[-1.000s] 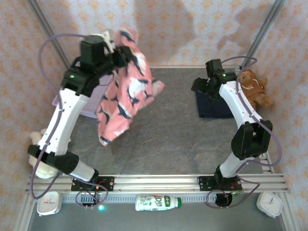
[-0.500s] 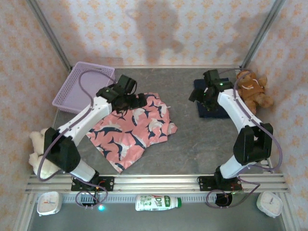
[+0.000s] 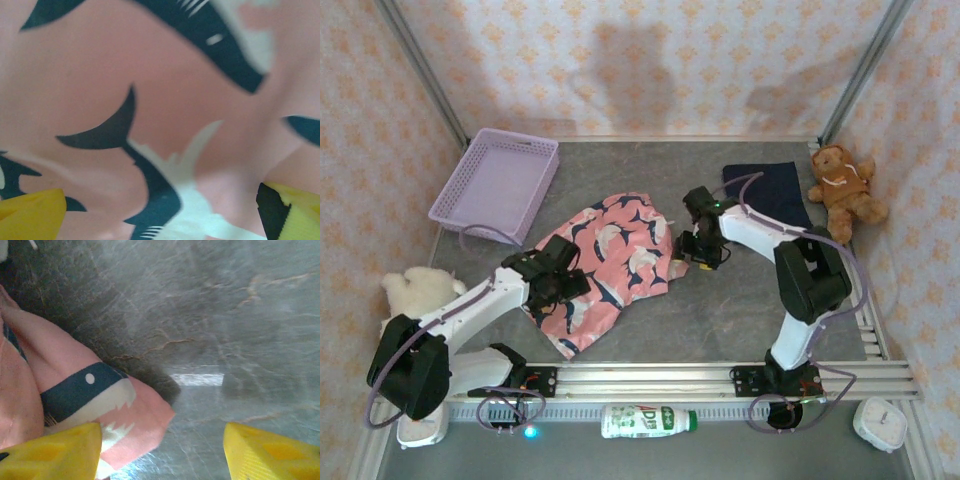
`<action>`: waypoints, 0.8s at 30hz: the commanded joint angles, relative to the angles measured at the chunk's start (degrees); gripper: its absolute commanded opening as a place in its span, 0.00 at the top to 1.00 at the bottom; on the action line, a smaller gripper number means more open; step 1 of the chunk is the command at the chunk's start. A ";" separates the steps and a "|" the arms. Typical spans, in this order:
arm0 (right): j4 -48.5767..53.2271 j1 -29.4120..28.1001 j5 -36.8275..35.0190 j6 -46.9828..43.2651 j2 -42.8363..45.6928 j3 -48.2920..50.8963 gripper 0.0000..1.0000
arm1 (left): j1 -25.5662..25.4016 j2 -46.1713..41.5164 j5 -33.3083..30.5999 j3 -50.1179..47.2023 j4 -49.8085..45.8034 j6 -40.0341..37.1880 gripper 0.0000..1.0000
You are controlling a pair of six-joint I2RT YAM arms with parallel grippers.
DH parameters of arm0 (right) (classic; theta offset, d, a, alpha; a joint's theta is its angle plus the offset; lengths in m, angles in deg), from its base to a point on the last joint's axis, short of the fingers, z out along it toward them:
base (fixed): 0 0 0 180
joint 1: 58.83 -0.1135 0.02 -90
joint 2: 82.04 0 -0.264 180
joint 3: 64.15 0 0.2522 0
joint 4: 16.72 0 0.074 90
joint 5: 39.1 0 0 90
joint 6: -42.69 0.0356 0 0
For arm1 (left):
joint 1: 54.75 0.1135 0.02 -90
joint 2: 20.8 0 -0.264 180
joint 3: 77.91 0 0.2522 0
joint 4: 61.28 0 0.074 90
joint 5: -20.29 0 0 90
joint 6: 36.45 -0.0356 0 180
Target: Fold and stack the mixed laundry pile
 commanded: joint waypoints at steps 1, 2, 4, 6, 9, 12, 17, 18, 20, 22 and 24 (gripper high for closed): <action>-2.60 -1.06 1.95 -0.59 -3.26 -1.65 0.35 | -0.37 1.23 -0.94 -1.93 4.22 2.73 0.02; -3.02 -1.11 2.49 -0.63 -4.15 -2.09 0.38 | -0.41 2.55 -1.43 -2.03 4.56 2.53 0.03; -4.06 -1.10 3.56 -0.38 -5.90 -3.23 0.51 | -0.48 5.65 -2.39 -1.88 5.82 1.51 0.09; -3.93 -1.09 3.38 -0.58 -6.76 -4.23 0.68 | -0.46 8.35 -3.39 -1.61 6.60 0.98 0.25; -1.46 -1.01 -0.99 -1.67 -6.28 -5.55 0.93 | -0.46 11.91 -6.39 -0.86 5.99 1.76 0.65; 4.67 0.04 -9.72 -3.42 -4.04 -6.95 1.00 | -0.48 14.92 -7.65 1.05 6.01 1.24 0.95; 11.69 6.97 -18.41 -5.14 4.63 -5.80 1.00 | -0.50 18.03 -12.69 10.89 2.25 -2.26 1.00; 12.25 9.10 -18.71 -5.47 6.96 -5.05 1.00 | -0.44 18.65 -14.52 13.81 1.33 -3.38 1.00; 13.30 12.36 -18.76 -6.37 10.78 -3.84 1.00 | -0.44 20.54 -17.46 19.42 0.09 -5.83 1.00; 14.26 14.33 -18.99 -7.59 13.32 -2.70 1.00 | -0.40 24.12 -19.82 25.73 -1.39 -8.52 1.00; 14.89 14.65 -19.96 -8.44 14.43 -1.71 1.00 | -0.38 29.32 -21.25 32.99 -3.36 -11.60 1.00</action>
